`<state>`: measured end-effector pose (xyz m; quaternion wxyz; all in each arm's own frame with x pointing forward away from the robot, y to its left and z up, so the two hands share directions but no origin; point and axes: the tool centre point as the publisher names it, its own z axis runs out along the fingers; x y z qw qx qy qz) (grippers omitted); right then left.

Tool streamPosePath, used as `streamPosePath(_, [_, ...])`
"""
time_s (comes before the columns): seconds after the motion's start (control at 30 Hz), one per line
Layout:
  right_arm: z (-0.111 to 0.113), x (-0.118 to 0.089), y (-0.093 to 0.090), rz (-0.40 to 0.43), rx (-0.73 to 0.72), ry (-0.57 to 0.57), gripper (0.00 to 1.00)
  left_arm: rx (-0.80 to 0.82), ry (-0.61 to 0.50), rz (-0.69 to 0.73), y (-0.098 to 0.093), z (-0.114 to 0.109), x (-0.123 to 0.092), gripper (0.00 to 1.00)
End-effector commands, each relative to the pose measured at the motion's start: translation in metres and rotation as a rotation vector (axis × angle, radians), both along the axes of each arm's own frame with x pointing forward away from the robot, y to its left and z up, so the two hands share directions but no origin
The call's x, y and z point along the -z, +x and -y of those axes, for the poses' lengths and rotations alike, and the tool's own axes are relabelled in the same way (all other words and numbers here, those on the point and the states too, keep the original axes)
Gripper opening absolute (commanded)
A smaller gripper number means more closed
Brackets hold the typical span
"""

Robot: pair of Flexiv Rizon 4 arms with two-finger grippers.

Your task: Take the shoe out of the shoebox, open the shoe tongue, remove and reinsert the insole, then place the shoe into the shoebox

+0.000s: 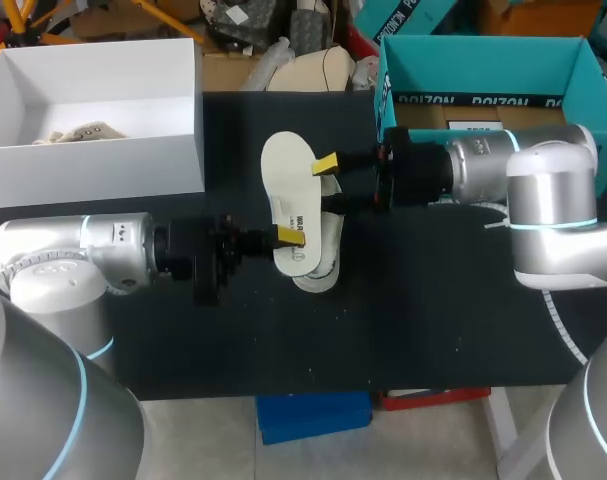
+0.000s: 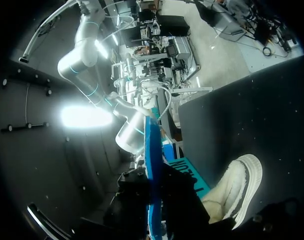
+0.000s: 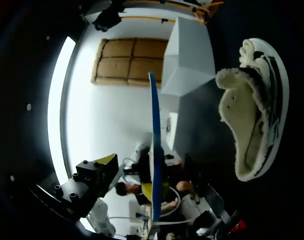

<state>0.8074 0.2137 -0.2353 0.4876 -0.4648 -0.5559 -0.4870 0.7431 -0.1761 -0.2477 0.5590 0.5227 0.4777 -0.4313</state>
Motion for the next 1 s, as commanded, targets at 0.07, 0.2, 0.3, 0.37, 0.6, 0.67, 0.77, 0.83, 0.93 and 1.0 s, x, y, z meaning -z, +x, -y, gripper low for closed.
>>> streamPosePath(0.07, [-0.010, 0.001, 0.003, 0.001, -0.022, -0.025, 0.57, -0.005, 0.003, 0.003, -0.001, 0.001, 0.000, 0.00])
streamPosePath(0.2, [-0.016, 0.002, 0.005, -0.001, -0.040, -0.037, 0.48, -0.005, 0.003, 0.003, -0.001, 0.001, 0.000, 0.00])
streamPosePath(0.3, [-0.018, 0.003, 0.008, -0.007, -0.048, -0.043, 0.46, -0.005, 0.003, 0.003, -0.001, 0.001, 0.000, 0.00])
streamPosePath(0.37, [-0.020, 0.003, 0.009, -0.009, -0.050, -0.044, 0.44, -0.005, 0.003, 0.003, -0.001, 0.001, 0.000, 0.00])
streamPosePath(0.6, [-0.021, 0.004, 0.010, -0.010, -0.054, -0.047, 0.31, -0.005, 0.003, 0.003, -0.001, 0.001, 0.000, 0.00])
streamPosePath(0.67, [-0.022, 0.004, 0.011, -0.011, -0.056, -0.047, 0.32, -0.005, 0.003, 0.003, -0.001, 0.001, 0.000, 0.00])
streamPosePath(0.77, [-0.024, 0.005, 0.010, -0.015, -0.063, -0.051, 0.29, -0.005, 0.003, 0.003, -0.001, 0.001, 0.000, 0.00])
streamPosePath(0.83, [-0.025, 0.006, 0.009, -0.016, -0.066, -0.052, 0.27, -0.005, 0.003, 0.003, -0.001, 0.001, 0.000, 0.00])
streamPosePath(0.93, [-0.026, 0.006, 0.008, -0.018, -0.069, -0.056, 0.17, -0.005, 0.003, 0.003, -0.001, 0.001, 0.000, 0.00])
streamPosePath(1.0, [-0.026, 0.006, 0.008, -0.018, -0.070, -0.059, 0.05, -0.005, 0.003, 0.003, -0.001, 0.001, 0.000, 0.00])
